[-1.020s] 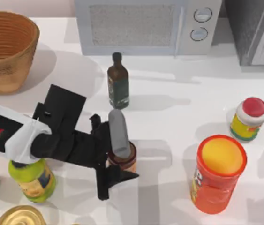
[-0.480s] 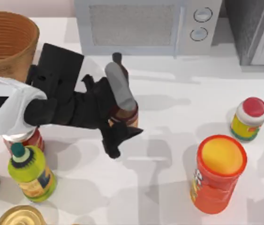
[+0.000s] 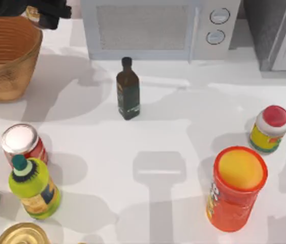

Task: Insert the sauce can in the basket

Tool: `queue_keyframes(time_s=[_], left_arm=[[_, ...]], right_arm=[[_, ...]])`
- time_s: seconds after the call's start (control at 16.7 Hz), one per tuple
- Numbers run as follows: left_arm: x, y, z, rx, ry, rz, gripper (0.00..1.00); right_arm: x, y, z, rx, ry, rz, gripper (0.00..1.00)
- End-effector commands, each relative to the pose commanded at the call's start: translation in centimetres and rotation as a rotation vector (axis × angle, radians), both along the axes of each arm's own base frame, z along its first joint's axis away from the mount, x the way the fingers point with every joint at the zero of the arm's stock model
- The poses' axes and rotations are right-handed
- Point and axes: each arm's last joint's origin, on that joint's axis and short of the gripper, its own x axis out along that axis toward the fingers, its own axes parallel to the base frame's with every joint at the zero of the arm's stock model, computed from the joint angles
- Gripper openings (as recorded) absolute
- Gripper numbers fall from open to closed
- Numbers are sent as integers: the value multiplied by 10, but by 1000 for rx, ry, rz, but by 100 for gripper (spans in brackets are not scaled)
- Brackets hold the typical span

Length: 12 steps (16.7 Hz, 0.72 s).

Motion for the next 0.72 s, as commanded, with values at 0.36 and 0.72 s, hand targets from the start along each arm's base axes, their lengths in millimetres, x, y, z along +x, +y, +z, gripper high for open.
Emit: queue_keyframes(time_s=[0.36,0.72], left_arm=[[12,113,37,-21,82,430,0],[10,119,40,-21,85,450,0]], right_arm=[[0,0,0,0,0,0,100],[0,0,0,0,0,0,100]])
